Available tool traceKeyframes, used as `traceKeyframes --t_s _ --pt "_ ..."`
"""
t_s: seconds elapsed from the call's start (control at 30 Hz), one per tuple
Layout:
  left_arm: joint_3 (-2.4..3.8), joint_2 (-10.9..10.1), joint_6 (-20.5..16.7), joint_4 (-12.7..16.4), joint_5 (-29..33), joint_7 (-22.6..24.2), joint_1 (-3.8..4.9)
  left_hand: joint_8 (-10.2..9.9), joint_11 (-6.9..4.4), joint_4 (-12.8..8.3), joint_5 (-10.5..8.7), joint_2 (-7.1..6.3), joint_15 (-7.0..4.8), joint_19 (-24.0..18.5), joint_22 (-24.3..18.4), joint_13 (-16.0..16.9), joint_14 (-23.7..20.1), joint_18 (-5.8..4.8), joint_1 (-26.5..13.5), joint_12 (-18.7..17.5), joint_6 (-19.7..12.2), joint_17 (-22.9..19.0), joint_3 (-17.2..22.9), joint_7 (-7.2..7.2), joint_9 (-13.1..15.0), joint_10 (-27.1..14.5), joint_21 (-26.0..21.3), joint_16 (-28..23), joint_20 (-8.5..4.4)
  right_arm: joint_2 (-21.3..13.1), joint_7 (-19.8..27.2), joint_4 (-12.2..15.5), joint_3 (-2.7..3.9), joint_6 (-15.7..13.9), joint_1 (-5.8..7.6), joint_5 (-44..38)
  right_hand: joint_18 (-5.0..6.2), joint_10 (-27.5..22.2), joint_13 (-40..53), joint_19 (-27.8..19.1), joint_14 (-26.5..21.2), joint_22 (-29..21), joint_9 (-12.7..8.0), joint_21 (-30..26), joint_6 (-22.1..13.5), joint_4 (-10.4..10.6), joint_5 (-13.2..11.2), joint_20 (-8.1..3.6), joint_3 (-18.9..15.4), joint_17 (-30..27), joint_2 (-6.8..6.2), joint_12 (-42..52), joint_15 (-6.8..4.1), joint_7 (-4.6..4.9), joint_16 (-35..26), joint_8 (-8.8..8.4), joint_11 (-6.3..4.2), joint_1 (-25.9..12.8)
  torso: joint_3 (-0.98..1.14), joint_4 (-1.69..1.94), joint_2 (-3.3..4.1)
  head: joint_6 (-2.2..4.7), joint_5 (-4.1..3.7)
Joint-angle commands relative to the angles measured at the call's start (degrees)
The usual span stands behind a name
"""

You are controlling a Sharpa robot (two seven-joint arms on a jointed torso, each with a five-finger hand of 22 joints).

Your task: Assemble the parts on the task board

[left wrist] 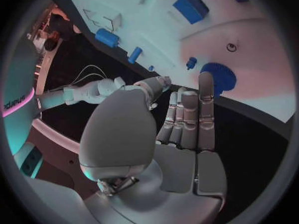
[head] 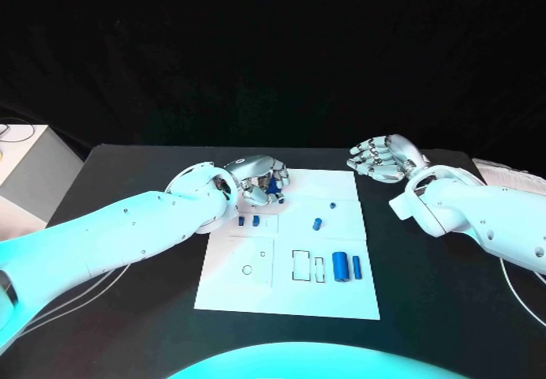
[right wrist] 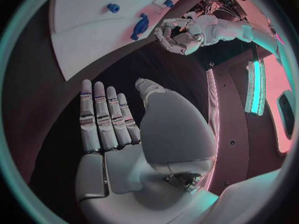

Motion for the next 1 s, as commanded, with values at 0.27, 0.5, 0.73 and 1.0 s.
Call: traceKeyframes --t_s 0.27,0.5,0.73,1.0 --pt "-0.95 3.08 4.57 -2.72 -11.93 -1.37 0.8 -1.57 0.02 -0.42 -0.32 -0.53 0.09 -0.99 0.97 0.5 -1.31 0.69 0.15 1.75 1.04 -0.28 -1.67 -0.19 -1.29 -1.45 1.2 1.9 0.38 0.24 0.92 0.37 0.03 -0.11 0.03 -0.06 0.77 0.15 -0.08 -0.31 0.08 -0.19 -0.1 -0.02 0.18 -0.16 0.28 -0.05 0.36 -0.2 0.06 -0.46 -0.03 2.97 -0.3 -0.25 0.14 0.78 -0.02 -0.01 0.04 0.22 -0.22" --pt "-1.22 4.08 7.24 -3.57 -12.96 -2.11 1.16 -2.31 0.51 -0.41 -0.34 -0.39 0.51 -1.98 1.63 0.31 -3.75 0.64 0.08 1.84 1.47 -2.74 -2.27 0.09 -1.98 -4.38 1.81 2.27 0.78 0.27 0.83 0.54 0.03 -0.06 0.08 -0.14 0.77 0.17 -0.08 -0.3 0.11 -0.25 -0.12 -0.02 0.2 -0.16 0.27 -0.05 0.4 -0.27 0.06 -0.49 -0.03 3.0 -0.31 -0.26 0.15 0.77 0.04 -0.03 0.01 0.1 -0.34" --pt "-1.36 4.58 9.44 -4.08 -13.79 -2.98 1.39 -2.87 0.38 -0.36 -0.41 0.05 0.41 -2.08 2.09 0.03 -2.69 0.65 0.27 1.85 1.92 -1.35 -2.04 0.02 -2.37 -4.01 2.43 4.11 1.04 0.28 0.78 0.64 0.03 -0.03 0.14 -0.16 0.77 0.17 -0.08 -0.3 0.11 -0.25 -0.12 -0.02 0.2 -0.16 0.27 -0.05 0.4 -0.27 0.06 -0.49 -0.03 3.0 -0.31 -0.26 0.15 0.77 0.01 0.02 -0.01 -0.04 -0.47" --pt "-1.44 5.37 9.55 -5.31 -14.26 -3.53 1.62 -4.05 0.17 -0.83 -0.36 0.62 0.05 -1.94 3.27 -0.75 -1.22 0.74 1.21 1.39 2.72 0.05 -0.92 -0.23 -3.1 -3.22 4.16 6.9 0.95 0.33 0.76 0.71 0.03 0.04 0.19 -0.16 0.77 0.17 -0.08 -0.3 0.11 -0.25 -0.12 -0.02 0.2 -0.16 0.27 -0.05 0.4 -0.27 0.06 -0.49 -0.03 3.0 -0.31 -0.26 0.15 0.77 -0.05 0.03 -0.03 -0.06 -0.51"
